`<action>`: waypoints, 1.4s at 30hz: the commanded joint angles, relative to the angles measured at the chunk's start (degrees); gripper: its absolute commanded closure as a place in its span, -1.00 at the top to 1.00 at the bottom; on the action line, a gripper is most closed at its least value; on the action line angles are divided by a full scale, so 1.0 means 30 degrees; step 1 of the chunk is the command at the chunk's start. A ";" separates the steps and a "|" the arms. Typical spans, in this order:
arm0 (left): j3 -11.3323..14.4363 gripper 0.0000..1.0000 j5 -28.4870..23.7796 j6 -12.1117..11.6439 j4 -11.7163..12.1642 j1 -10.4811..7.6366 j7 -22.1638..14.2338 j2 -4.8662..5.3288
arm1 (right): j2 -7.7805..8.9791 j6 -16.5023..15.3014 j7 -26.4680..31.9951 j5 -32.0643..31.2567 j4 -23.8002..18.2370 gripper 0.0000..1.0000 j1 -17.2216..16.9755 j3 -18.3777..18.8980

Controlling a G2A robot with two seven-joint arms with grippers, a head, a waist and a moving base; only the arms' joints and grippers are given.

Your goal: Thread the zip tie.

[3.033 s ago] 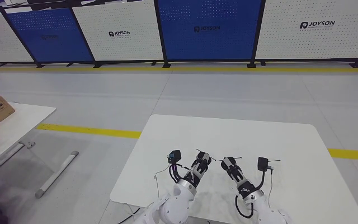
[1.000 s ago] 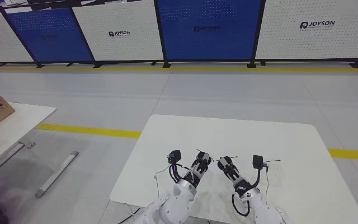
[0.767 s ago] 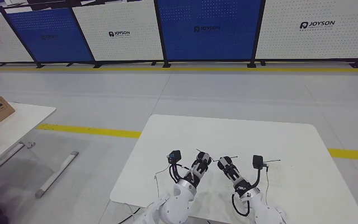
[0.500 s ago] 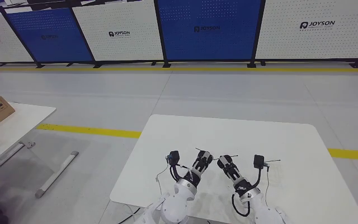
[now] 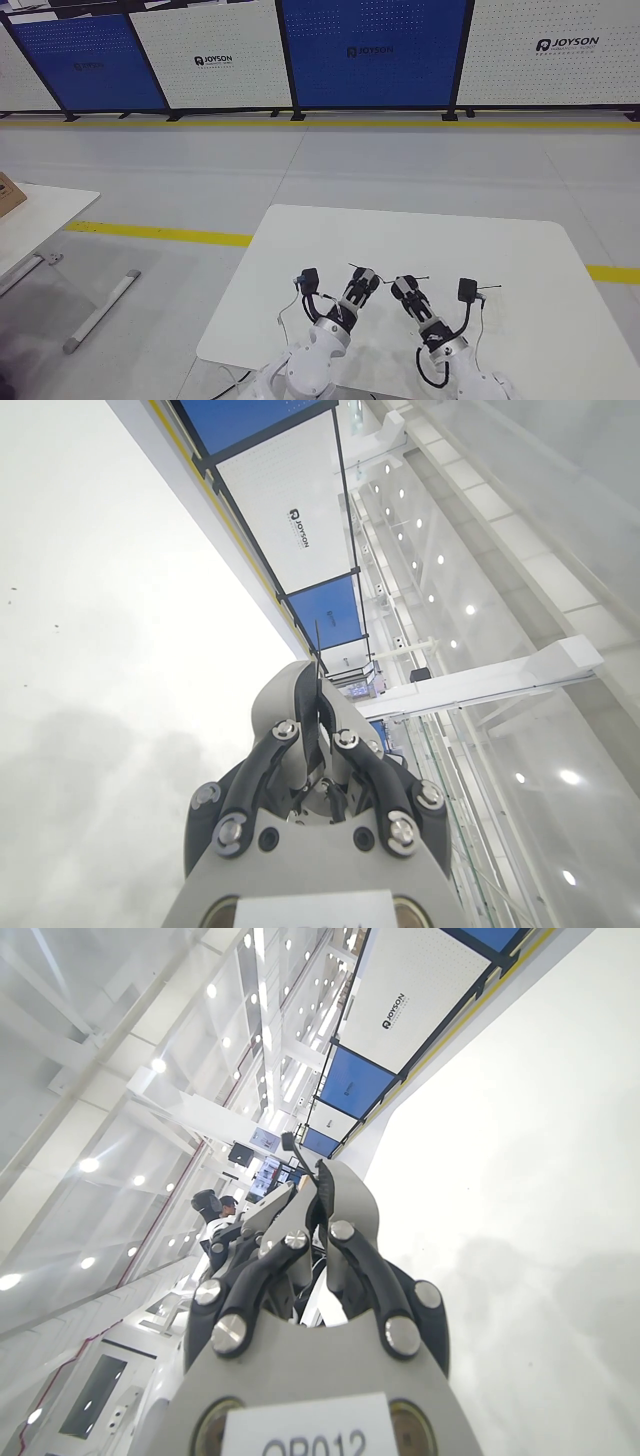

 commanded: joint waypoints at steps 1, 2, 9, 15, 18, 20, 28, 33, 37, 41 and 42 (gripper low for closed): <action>0.0010 -1.00 -0.0010 0.0067 0.0005 -0.0025 0.0031 -0.0021 | 0.0017 -0.0011 0.0038 0.0003 -0.0099 -1.00 -0.0127 0.0100; 0.0015 -1.00 -0.0012 0.0088 0.0003 -0.0034 0.0018 -0.0030 | 0.0022 0.0064 0.0075 -0.0017 -0.0120 -1.00 -0.0162 0.0138; 0.0028 -1.00 0.0264 0.0183 -0.0174 0.0068 -0.0032 -0.0049 | -0.0003 0.0306 0.0137 -0.0097 -0.0229 -1.00 -0.0173 0.0148; 0.0131 -0.86 0.1140 0.0342 -0.0174 0.0212 -0.0264 -0.0013 | -0.0019 0.0524 0.0221 -0.0137 -0.0331 -1.00 -0.0222 0.0159; 0.0160 -0.84 0.1466 0.0391 -0.0254 0.0310 -0.0300 -0.0001 | -0.0039 0.0646 0.0271 -0.0142 -0.0280 -1.00 -0.0143 0.0145; 0.0184 -0.84 0.1734 0.0434 -0.0274 0.0351 -0.0292 0.0005 | -0.0051 0.0681 0.0295 -0.0141 -0.0255 -1.00 -0.0113 0.0132; 0.0326 -0.86 0.2593 0.0496 -0.0090 0.0338 -0.0247 -0.0006 | -0.0080 0.0798 0.0301 -0.0207 -0.0280 -1.00 -0.0120 0.0148; 0.0428 -0.88 0.2856 0.0583 0.0003 0.0315 -0.0233 -0.0037 | -0.0105 0.0873 0.0345 -0.0202 -0.0241 -1.00 -0.0072 0.0140; 0.0434 -0.80 0.2862 0.0624 0.0003 0.0318 -0.0198 -0.0063 | -0.0125 0.0926 0.0358 -0.0208 -0.0213 -1.00 -0.0036 0.0130; 0.0487 -0.70 0.3014 0.0621 0.0014 0.0326 -0.0195 -0.0082 | -0.0141 0.0932 0.0365 -0.0221 -0.0191 -1.00 -0.0029 0.0135; 0.0516 -0.74 0.3140 0.0623 0.0062 0.0312 -0.0216 -0.0083 | -0.0144 0.0919 0.0362 -0.0212 -0.0181 -1.00 -0.0033 0.0140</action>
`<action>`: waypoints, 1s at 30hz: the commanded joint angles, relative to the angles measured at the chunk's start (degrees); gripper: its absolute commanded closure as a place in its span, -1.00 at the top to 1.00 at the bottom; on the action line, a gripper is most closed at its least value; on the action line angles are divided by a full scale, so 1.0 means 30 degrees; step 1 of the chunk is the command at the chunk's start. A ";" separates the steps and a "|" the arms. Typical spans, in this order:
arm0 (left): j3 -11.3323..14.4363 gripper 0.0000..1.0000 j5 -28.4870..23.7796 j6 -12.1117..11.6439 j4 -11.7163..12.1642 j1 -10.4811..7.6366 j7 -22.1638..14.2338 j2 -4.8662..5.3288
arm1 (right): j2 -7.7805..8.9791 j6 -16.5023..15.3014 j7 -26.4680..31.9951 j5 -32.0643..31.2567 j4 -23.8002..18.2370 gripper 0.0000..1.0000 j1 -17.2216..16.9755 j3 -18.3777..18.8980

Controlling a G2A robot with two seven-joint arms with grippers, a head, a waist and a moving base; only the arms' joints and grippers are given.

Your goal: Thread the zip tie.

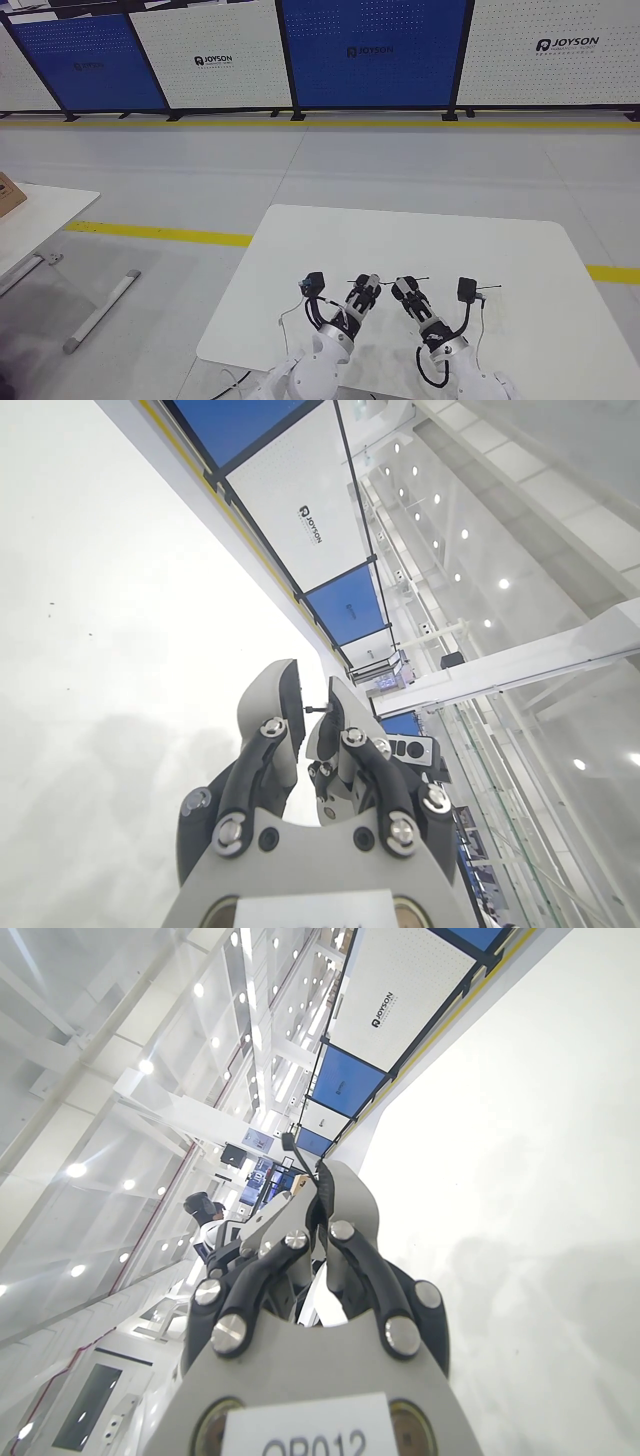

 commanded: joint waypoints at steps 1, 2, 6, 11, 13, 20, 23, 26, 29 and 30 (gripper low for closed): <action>0.0066 -0.74 0.0268 0.0008 0.0128 -0.0032 0.0020 -0.0008 | -0.0006 -0.0049 -0.0005 0.0026 0.0025 -1.00 -0.0012 0.0019; 0.0093 -0.76 0.0307 0.0011 0.0179 -0.0046 0.0051 -0.0018 | -0.0009 -0.0080 -0.0004 0.0036 0.0037 -1.00 -0.0018 0.0025; 0.0165 -1.00 0.0451 0.0080 0.0316 -0.0101 0.0117 -0.0053 | -0.0019 -0.0179 0.0013 0.0063 0.0073 -1.00 -0.0031 0.0050; 0.0218 -1.00 0.0577 0.0030 0.0296 -0.0053 0.0203 -0.0084 | -0.0025 -0.0216 0.0135 0.0051 0.0116 -1.00 -0.0037 0.0078; 0.0227 -1.00 0.0586 0.0003 0.0254 -0.0020 0.0200 -0.0092 | -0.0026 -0.0142 0.0205 0.0028 0.0111 -1.00 -0.0019 0.0084; 0.0242 -1.00 0.0750 -0.0064 0.0080 0.0104 -0.0058 -0.0090 | -0.0021 0.0038 0.0462 -0.0010 0.0066 -1.00 -0.0028 0.0140; 0.0229 -1.00 0.0822 -0.0101 0.0036 0.0136 -0.0228 -0.0082 | -0.0013 0.0147 0.0762 0.0011 0.0014 -1.00 -0.0024 0.0138; 0.0181 -1.00 0.0800 -0.0115 -0.0003 0.0173 -0.0368 -0.0077 | -0.0007 0.0073 0.1083 0.0198 0.0013 -1.00 0.0002 0.0151; 0.0098 -1.00 0.0733 -0.0048 -0.0003 0.0179 -0.0291 -0.0088 | -0.0019 -0.0002 0.1199 0.0675 0.0033 -1.00 0.0017 0.0233; 0.0083 -1.00 0.0715 -0.0014 0.0009 0.0173 -0.0272 -0.0093 | -0.0017 -0.0041 0.1214 0.0692 0.0056 -1.00 0.0018 0.0252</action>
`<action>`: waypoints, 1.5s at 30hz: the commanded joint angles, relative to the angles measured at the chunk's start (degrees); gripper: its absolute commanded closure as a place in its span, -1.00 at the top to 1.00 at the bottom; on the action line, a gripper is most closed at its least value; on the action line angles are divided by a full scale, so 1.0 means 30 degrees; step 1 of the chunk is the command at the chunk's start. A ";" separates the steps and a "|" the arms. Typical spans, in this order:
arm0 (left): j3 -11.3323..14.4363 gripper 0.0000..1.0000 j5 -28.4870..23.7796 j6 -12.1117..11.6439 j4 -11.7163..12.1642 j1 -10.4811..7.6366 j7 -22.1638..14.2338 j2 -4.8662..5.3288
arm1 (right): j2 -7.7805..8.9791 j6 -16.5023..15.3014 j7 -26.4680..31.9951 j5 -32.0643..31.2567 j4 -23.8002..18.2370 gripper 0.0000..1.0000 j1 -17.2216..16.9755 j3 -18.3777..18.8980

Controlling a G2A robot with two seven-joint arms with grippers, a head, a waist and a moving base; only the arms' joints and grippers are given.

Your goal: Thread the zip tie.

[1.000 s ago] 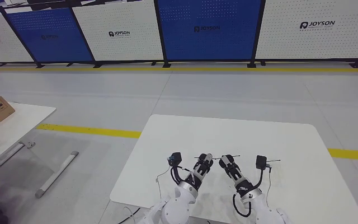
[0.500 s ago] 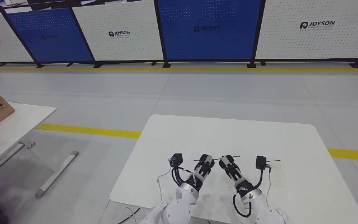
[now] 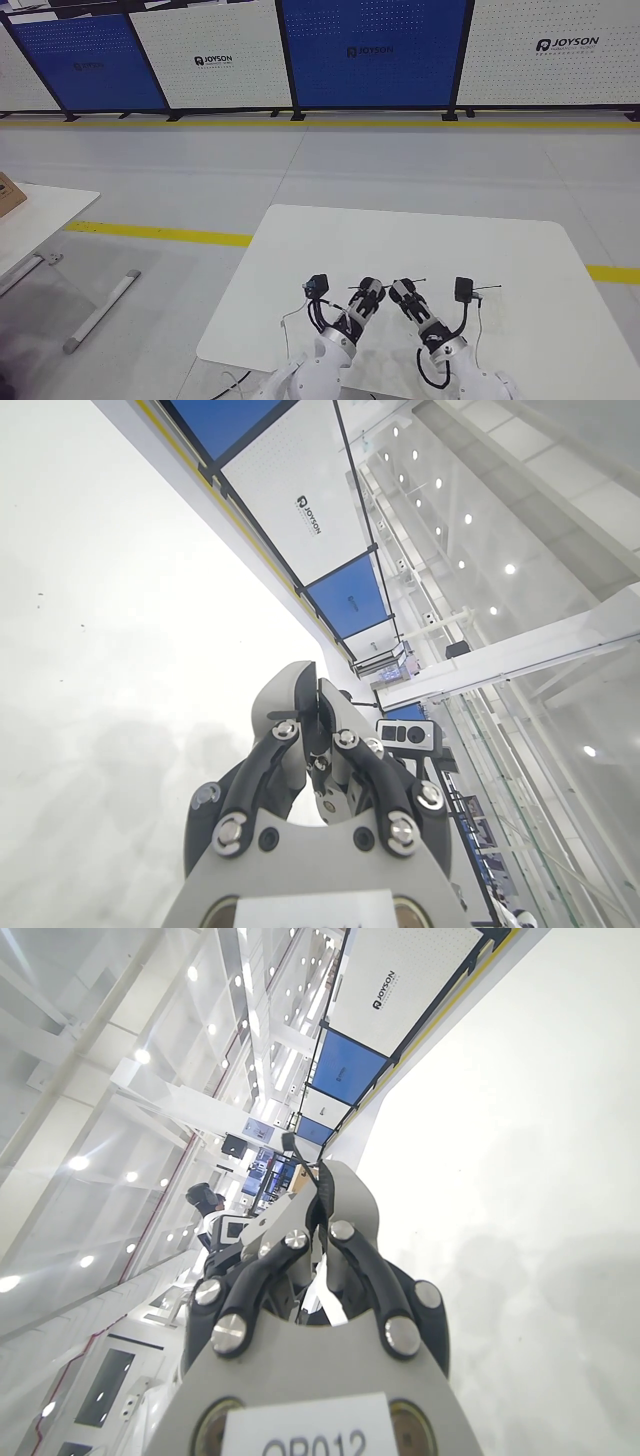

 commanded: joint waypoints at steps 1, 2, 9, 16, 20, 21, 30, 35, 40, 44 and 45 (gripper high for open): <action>-0.0033 -1.00 -0.0036 0.0083 0.0029 -0.0017 0.0048 -0.0013 | 0.0002 -0.0044 0.0036 0.0046 0.0043 -0.18 0.0004 0.0035; -0.0043 -1.00 -0.0043 0.0125 0.0046 -0.0032 0.0067 -0.0021 | 0.0003 -0.0025 0.0053 0.0041 0.0047 -0.06 0.0008 0.0044; -0.0054 -1.00 -0.0213 0.0517 0.0106 -0.0130 0.0241 -0.0092 | 0.0006 -0.0169 -0.0482 -0.0154 -0.0139 -0.18 -0.0243 0.0163; 0.0010 -1.00 -0.0090 0.0652 0.0199 -0.0162 0.0220 -0.0131 | 0.0080 -0.0466 -0.0714 -0.0231 -0.0532 -0.40 -0.0735 0.0555; 0.0131 -1.00 0.0268 0.0562 0.0227 -0.0116 0.0154 -0.0131 | 0.0107 -0.0395 -0.0681 -0.0263 -0.0712 -0.38 -0.0867 0.0691; 0.0162 -1.00 0.0376 0.0530 0.0215 -0.0094 0.0147 -0.0128 | 0.0109 -0.0347 -0.0677 -0.0290 -0.0750 -0.36 -0.0882 0.0691; 0.0214 -1.00 0.0798 0.0392 0.0070 0.0112 0.0252 -0.0130 | 0.0116 -0.0615 -0.0879 -0.0470 -0.0883 -1.00 -0.1067 0.0730; 0.0180 -1.00 0.0711 0.0317 0.0078 0.0166 0.0236 -0.0144 | 0.0098 -0.0603 -0.0857 -0.0498 -0.0734 -1.00 -0.0998 0.0649; 0.0139 -1.00 0.0671 0.0049 0.0004 0.0241 0.0053 -0.0136 | 0.0071 -0.0341 -0.0527 -0.0520 -0.0663 -1.00 -0.0772 0.0470; 0.0099 -1.00 0.0641 0.0023 -0.0045 0.0294 -0.0044 -0.0132 | 0.0059 -0.0237 -0.0340 -0.0530 -0.0593 -1.00 -0.0632 0.0391; 0.0103 -1.00 0.0657 0.0010 -0.0063 0.0304 -0.0075 -0.0131 | 0.0057 -0.0249 -0.0283 -0.0484 -0.0583 -1.00 -0.0611 0.0383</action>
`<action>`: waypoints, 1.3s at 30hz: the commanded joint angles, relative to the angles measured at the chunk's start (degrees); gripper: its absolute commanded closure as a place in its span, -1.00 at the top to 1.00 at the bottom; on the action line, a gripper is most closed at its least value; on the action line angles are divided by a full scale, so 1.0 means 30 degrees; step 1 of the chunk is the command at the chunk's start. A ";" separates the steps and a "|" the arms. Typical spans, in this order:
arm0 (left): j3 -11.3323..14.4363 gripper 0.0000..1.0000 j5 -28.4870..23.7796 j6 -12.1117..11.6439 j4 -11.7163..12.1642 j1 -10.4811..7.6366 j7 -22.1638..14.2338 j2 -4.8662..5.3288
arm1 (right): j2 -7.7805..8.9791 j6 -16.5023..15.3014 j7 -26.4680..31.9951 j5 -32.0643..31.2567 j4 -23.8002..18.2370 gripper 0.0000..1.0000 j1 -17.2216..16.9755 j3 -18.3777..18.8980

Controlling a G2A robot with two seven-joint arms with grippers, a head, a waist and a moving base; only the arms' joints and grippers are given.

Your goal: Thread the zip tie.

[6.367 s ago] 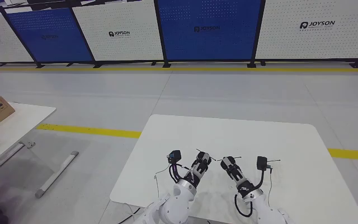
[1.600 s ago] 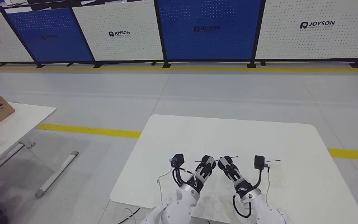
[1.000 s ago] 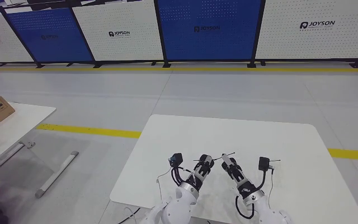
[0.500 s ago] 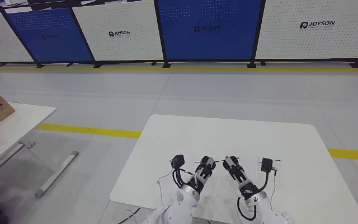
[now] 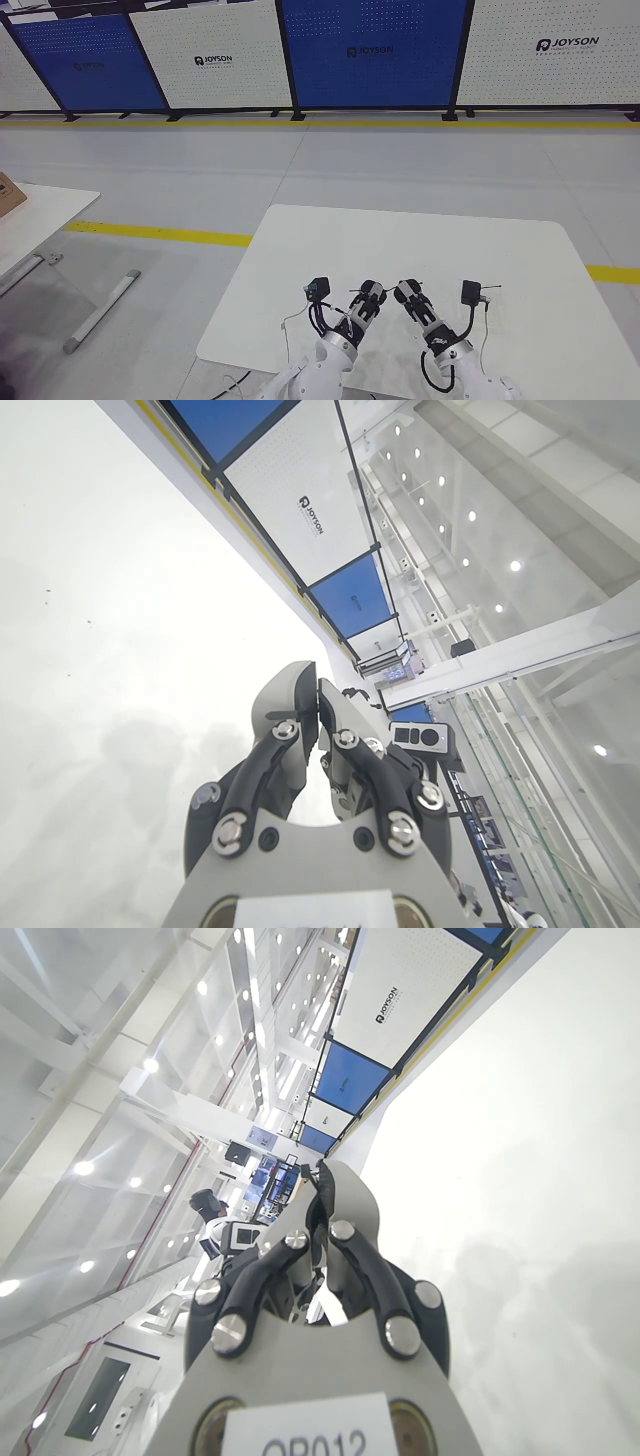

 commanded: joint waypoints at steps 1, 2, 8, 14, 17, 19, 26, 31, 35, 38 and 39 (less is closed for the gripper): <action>0.0008 -1.00 0.0031 -0.0038 -0.0040 0.0024 -0.0088 0.0004 | -0.0003 -0.0029 0.0077 0.0073 0.0034 -1.00 0.0038 -0.0002; -0.0001 -1.00 0.0020 -0.0047 -0.0057 0.0036 -0.0110 0.0005 | -0.0003 -0.0048 0.0083 0.0088 0.0046 -1.00 0.0045 0.0003; -0.0036 -0.22 -0.0248 0.0266 -0.0078 -0.0142 -0.0162 -0.0044 | -0.0011 0.0262 -0.0325 -0.0185 0.0059 -1.00 0.0022 0.0070; -0.0178 -0.24 -0.0109 0.0342 -0.0214 -0.0222 0.0013 -0.0053 | -0.0012 0.0565 -0.0361 -0.0158 0.0126 -1.00 0.0040 0.0169; -0.0203 -0.28 0.0125 0.0323 -0.0266 -0.0168 0.0141 -0.0047 | -0.0005 0.0612 -0.0357 -0.0148 0.0133 -1.00 0.0011 0.0240; -0.0231 -0.28 0.0084 0.0299 -0.0307 -0.0158 0.0188 -0.0056 | -0.0001 0.0626 -0.0333 -0.0108 0.0158 -1.00 -0.0008 0.0283; -0.0333 -1.00 0.0392 0.0104 -0.0490 -0.0012 0.0317 -0.0040 | -0.0005 0.0601 -0.0257 0.0049 0.0297 -1.00 0.0042 0.0361; -0.0249 -1.00 0.0748 0.0025 -0.0514 0.0152 0.0158 -0.0015 | -0.0022 0.0628 -0.0292 0.0024 0.0264 -1.00 0.0048 0.0298; -0.0238 -1.00 0.0785 0.0004 -0.0517 0.0153 0.0090 -0.0022 | -0.0030 0.0664 -0.0361 -0.0017 0.0227 -1.00 0.0023 0.0286; -0.0228 -1.00 0.0864 0.0006 -0.0512 0.0145 0.0051 -0.0024 | -0.0025 0.0647 -0.0407 -0.0065 0.0143 -1.00 -0.0061 0.0310; -0.0221 -1.00 0.0879 0.0010 -0.0516 0.0146 0.0038 -0.0025 | -0.0023 0.0640 -0.0407 -0.0070 0.0125 -1.00 -0.0081 0.0319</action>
